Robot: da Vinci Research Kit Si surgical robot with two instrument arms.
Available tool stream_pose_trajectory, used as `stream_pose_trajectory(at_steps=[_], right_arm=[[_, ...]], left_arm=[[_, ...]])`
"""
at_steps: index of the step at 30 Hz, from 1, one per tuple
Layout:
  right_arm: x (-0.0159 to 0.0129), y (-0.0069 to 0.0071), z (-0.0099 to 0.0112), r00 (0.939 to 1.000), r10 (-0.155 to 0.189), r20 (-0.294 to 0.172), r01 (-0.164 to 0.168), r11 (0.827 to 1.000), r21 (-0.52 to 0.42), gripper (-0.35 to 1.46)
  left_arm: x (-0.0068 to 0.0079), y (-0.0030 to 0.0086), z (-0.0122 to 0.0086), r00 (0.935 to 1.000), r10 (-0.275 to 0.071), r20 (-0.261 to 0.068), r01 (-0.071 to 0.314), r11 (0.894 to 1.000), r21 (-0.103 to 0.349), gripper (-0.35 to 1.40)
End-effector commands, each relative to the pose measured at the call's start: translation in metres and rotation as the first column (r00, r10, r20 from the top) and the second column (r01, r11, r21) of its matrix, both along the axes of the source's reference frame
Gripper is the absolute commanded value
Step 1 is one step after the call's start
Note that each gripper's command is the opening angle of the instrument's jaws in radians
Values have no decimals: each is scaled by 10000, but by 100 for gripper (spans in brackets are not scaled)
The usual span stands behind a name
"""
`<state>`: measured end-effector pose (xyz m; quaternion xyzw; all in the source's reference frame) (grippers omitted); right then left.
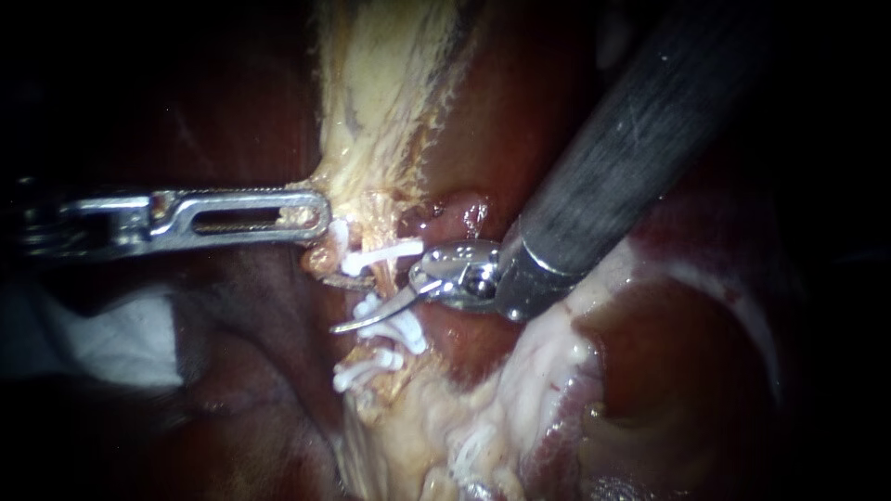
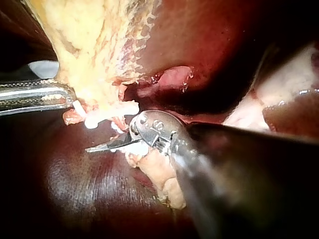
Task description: Go to the cutting position right tube
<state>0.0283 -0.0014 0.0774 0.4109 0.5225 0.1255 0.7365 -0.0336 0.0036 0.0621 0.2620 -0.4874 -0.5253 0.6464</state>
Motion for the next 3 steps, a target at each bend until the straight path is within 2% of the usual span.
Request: stream_pose_trajectory(at_steps=[1, 3], right_arm=[[0, 0, 0, 10000, -1, -3, 1, 10000, 0, 47], [-1, 0, 0, 10000, -4, -4, 4, 10000, 0, 47]], left_arm=[[0, 0, 0, 10000, 0, -1, 0, 10000, 1, -35], [0, 0, 0, 10000, 0, 0, 0, 10000, 2, -35]])
